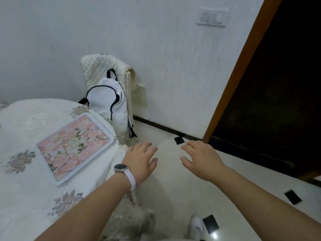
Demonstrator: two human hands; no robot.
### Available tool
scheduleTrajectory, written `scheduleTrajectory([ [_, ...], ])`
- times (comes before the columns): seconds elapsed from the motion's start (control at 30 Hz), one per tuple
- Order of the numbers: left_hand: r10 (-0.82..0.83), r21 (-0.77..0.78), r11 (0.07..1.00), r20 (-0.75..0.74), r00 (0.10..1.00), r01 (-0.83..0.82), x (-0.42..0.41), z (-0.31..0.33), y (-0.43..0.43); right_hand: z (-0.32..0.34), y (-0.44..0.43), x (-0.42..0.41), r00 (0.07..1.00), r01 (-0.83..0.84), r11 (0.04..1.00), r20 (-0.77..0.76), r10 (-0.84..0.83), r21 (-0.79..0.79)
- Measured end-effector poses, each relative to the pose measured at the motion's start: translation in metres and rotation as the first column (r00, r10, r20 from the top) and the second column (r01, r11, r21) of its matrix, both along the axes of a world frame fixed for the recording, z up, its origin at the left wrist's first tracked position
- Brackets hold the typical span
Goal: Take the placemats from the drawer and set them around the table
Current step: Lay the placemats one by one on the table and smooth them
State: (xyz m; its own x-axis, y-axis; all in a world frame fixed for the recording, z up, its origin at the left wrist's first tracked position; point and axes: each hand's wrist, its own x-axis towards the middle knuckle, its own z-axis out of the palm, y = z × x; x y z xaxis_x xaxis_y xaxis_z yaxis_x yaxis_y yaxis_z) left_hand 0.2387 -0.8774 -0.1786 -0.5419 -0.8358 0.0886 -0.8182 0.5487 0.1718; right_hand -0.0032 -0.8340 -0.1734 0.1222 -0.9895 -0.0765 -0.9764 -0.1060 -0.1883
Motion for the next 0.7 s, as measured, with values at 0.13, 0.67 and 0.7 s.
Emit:
scheduleTrajectory([
  [0.13,0.101,-0.006,0.995,0.071,0.992,-0.101,-0.026,0.012,-0.011,0.003,-0.042,-0.042,0.992,-0.127,0.992,0.000,0.127,-0.005],
  [0.67,0.627,-0.022,0.779,0.024,0.779,-0.627,0.043,0.018,-0.041,0.010,-0.179,0.015,0.876,-0.476,0.879,0.072,0.478,-0.037],
  [0.7,0.638,-0.017,0.770,0.020,0.770,-0.638,0.050,0.013,-0.046,0.010,-0.187,0.022,0.867,-0.495,0.868,0.058,0.496,-0.028],
])
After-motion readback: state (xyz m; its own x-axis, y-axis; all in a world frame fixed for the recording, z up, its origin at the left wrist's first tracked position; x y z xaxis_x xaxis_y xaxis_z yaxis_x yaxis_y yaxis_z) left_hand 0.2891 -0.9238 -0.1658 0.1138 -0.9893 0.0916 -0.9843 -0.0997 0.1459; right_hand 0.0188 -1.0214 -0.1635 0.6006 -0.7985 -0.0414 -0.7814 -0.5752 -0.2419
